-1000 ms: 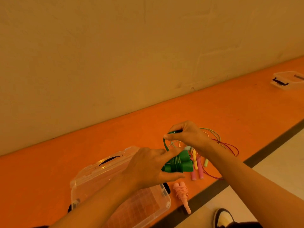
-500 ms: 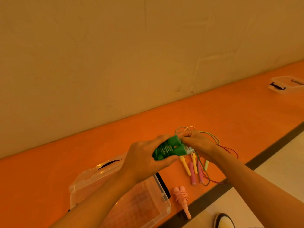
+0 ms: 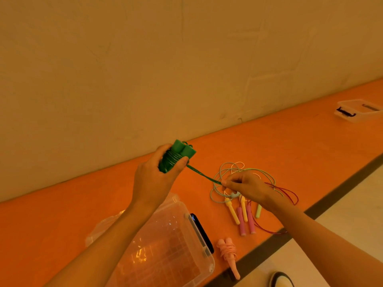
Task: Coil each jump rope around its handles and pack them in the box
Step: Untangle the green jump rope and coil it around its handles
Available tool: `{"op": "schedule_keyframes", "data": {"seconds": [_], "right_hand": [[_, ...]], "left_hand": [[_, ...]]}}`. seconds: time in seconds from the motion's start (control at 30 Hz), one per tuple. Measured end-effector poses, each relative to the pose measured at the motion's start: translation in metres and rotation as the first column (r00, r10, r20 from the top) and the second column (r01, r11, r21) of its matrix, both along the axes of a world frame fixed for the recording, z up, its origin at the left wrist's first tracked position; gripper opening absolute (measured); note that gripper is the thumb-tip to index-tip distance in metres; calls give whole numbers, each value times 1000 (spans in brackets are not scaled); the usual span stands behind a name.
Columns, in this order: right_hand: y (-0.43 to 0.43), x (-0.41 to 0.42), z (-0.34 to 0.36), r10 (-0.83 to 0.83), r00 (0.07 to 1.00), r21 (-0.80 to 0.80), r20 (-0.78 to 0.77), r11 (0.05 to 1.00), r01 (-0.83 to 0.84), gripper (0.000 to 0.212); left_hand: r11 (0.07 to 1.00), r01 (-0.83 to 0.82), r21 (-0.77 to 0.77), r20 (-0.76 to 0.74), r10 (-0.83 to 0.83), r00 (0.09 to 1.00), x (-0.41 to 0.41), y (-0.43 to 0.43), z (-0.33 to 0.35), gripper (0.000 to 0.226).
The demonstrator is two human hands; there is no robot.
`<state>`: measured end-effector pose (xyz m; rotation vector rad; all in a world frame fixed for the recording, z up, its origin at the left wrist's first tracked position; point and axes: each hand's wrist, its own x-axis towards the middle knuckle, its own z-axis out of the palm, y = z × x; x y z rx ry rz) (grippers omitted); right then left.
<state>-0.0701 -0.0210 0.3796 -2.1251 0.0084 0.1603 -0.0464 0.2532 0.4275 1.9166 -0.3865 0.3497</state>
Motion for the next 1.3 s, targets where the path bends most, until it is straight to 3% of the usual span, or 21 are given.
{"op": "schedule_keyframes", "data": {"seconds": [0.27,0.43,0.7,0.83,0.97,1.2,1.3], "right_hand": [[14,-2,9,176,980,-129,95,978,-164,32],[28,-9,18,268,955,-218,130,947,-236,22],[17,-20,48,422,866,-430,269,857,-284,22],[-5,-21,53,426,870,-559,247,796,-231,20],[-12,-23,48,400,897,-587,186,778,-226,26],[25,-43,72,652,740,-671,168,625,-398,29],[37,-49,83,681,705,-670,197,619,-410,29]], "left_hand": [[984,-155,85,-18,157,987,23,18,-6,20],[936,-249,249,-14,261,965,29,26,-14,45],[915,-234,330,-44,263,964,27,26,-29,45],[909,-236,344,-25,260,965,24,20,-31,44],[892,-280,354,-51,317,947,30,20,-31,48],[859,-239,452,-109,319,942,22,15,-36,50],[808,-203,553,-74,291,954,13,7,-32,54]]}}
